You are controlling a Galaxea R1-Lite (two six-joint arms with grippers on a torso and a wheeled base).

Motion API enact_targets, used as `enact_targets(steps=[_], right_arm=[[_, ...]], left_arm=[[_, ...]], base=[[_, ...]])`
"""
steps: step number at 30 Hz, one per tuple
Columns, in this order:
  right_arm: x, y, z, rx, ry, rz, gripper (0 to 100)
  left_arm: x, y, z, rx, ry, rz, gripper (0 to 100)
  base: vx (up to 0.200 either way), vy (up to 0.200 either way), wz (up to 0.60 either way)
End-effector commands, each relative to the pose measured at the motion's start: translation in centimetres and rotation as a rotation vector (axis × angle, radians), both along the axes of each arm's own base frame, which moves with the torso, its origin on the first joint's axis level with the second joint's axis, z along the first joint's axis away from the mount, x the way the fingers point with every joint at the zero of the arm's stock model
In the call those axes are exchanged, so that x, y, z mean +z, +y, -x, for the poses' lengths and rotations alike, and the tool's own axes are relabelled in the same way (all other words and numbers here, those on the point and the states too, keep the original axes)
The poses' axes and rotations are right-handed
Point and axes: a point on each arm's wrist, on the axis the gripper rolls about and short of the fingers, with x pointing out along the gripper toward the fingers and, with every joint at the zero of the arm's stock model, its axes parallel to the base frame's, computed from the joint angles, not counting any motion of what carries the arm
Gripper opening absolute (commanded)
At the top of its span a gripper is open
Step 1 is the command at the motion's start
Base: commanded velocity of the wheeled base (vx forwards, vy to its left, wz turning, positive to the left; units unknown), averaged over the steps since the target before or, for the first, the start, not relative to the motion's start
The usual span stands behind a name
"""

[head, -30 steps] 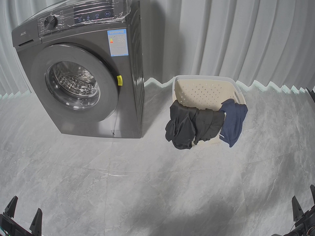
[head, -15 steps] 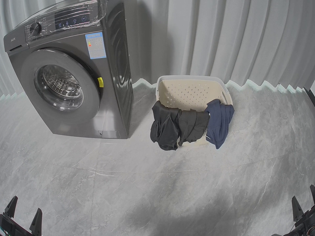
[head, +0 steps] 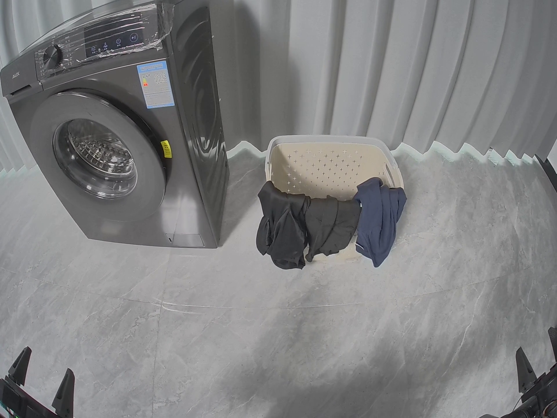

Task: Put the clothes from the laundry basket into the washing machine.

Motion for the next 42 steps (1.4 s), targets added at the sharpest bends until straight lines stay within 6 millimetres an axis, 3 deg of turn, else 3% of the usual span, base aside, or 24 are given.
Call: enact_targets(steps=[1,16,31,42], right_arm=[[-0.49,0.00,0.00,-0.001,0.000,0.000,100],[-0.49,0.00,0.00,-0.001,0.000,0.000,100],[-0.49,0.00,0.00,-0.001,0.000,0.000,100],[-0.49,0.00,0.00,-0.001,0.000,0.000,100]], left_arm=[[-0.48,0.00,-0.01,0.000,0.001,0.000,100],[-0.48,0.00,-0.01,0.000,0.001,0.000,100],[-0.48,0.00,-0.01,0.000,0.001,0.005,100],[-0.48,0.00,-0.01,0.000,0.001,0.005,100]], base=[[0.000,-0.200,0.00],[0.000,-0.040,0.00],[0.200,0.000,0.00],[0.000,-0.036,0.00]])
